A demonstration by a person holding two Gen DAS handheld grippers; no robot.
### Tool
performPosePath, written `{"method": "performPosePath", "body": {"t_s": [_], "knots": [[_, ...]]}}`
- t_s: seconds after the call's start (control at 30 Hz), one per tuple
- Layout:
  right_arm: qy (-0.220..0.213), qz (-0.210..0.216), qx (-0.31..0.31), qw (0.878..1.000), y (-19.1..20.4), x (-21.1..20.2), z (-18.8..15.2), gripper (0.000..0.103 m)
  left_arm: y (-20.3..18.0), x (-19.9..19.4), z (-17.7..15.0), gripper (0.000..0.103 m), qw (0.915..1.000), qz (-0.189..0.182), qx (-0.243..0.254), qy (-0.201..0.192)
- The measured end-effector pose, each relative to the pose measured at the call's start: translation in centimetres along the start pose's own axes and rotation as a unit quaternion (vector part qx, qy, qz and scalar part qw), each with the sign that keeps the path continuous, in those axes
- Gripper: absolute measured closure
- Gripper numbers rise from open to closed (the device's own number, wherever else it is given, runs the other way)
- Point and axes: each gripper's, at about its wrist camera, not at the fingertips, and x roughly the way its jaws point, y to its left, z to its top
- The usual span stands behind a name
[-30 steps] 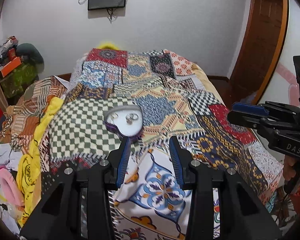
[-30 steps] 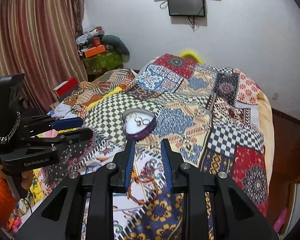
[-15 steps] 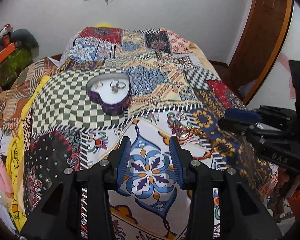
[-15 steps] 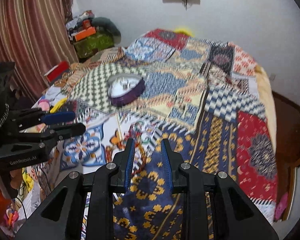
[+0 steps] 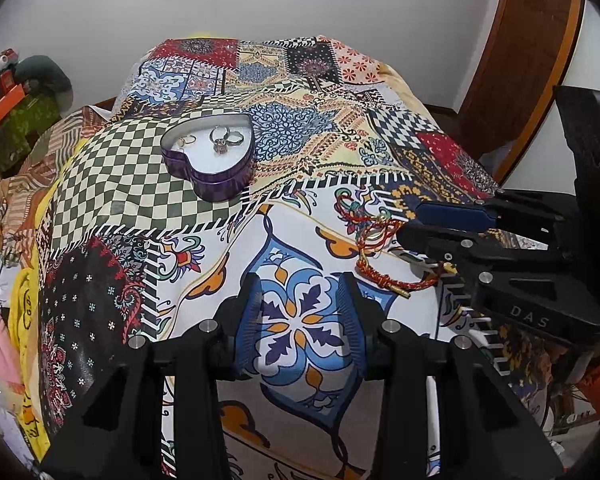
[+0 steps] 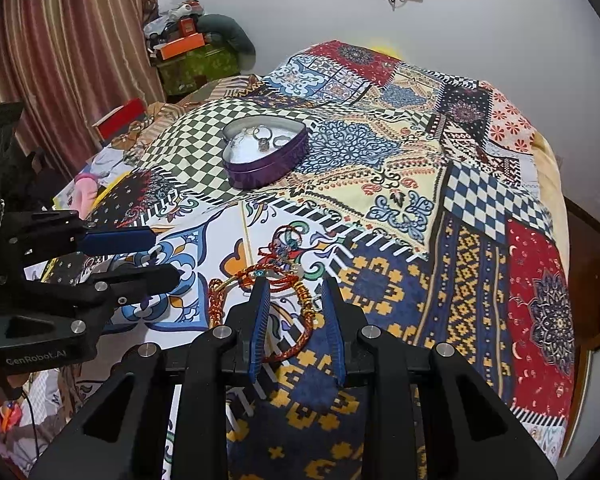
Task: Organize jewelry
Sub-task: 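Move the right gripper back toward the tangled red bracelets, then close the right gripper on the red and gold bracelets and lift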
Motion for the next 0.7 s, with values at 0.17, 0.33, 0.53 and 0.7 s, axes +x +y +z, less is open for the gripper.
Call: {"method": "performPosePath", "body": {"t_s": [0.17, 0.33, 0.53, 0.7], "knots": [[0.006, -0.001, -0.003, 1.000, 0.2, 0.9, -0.3, 0.079, 0.2, 0.4, -0.3, 0.064, 1.0000, -0.001, -0.004, 0.003], [0.001, -0.003, 0.004, 1.000, 0.0, 1.2, 0.0, 0.088, 0.7, 0.4, -0.4, 0.064, 0.9999, 0.000, -0.012, 0.001], [-0.001, -0.005, 0.000, 1.000, 0.0, 1.2, -0.1, 0.097, 1.1, 0.2, -0.4, 0.064, 0.9998, 0.003, -0.021, -0.001], [-0.017, 0.009, 0.010, 1.000, -0.1, -0.1, -0.2, 0.097, 1.2, -0.2, -0.2, 0.064, 0.9997, 0.004, -0.025, -0.005]]}}
